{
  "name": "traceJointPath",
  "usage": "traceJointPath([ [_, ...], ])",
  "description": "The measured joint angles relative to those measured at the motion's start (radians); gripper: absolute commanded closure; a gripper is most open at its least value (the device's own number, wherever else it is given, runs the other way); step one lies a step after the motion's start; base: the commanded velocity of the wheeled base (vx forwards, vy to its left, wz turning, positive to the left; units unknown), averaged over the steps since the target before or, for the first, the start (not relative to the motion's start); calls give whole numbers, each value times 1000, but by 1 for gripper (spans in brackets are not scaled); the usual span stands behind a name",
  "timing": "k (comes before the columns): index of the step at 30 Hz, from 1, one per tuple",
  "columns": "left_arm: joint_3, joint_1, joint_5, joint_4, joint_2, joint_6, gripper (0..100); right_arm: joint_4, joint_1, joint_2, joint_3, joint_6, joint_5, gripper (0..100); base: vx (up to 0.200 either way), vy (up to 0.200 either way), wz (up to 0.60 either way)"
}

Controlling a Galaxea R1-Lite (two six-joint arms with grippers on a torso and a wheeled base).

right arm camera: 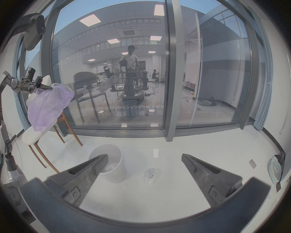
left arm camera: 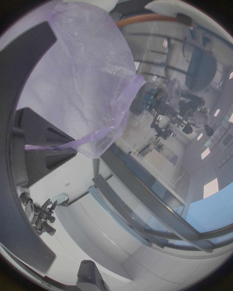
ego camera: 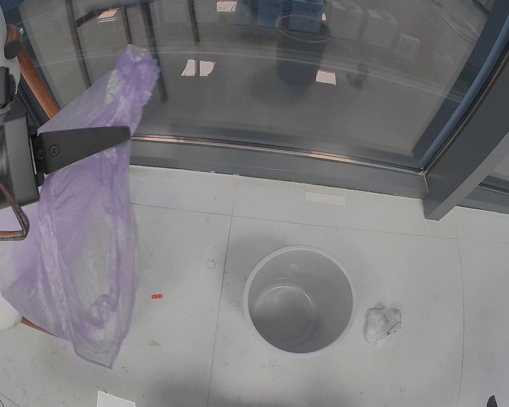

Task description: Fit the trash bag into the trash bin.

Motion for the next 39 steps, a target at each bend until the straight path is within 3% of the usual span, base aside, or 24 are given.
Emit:
traceJointPath([
  [6,-45,-87,-64,-1,70,-99,100,0,1,0,0,1,-1,0,0,-33,0],
  [15,-90,-251,-75,-2,157,-245,100,0,1,0,0,2,-7,0,0,0,0],
  [20,-101,-285,-76,-3,223,-289,100,-1,0,0,0,3,-9,0,0,0,0],
  [27,-104,-241,-77,-110,325,-255,100,-2,1,0,0,4,-10,0,0,0,0],
  [34,-84,-118,-76,-291,430,-241,100,-2,1,0,0,3,-11,0,0,0,0],
  [39,-71,-73,-74,-297,459,-237,100,-2,0,0,0,3,-12,0,0,0,0],
])
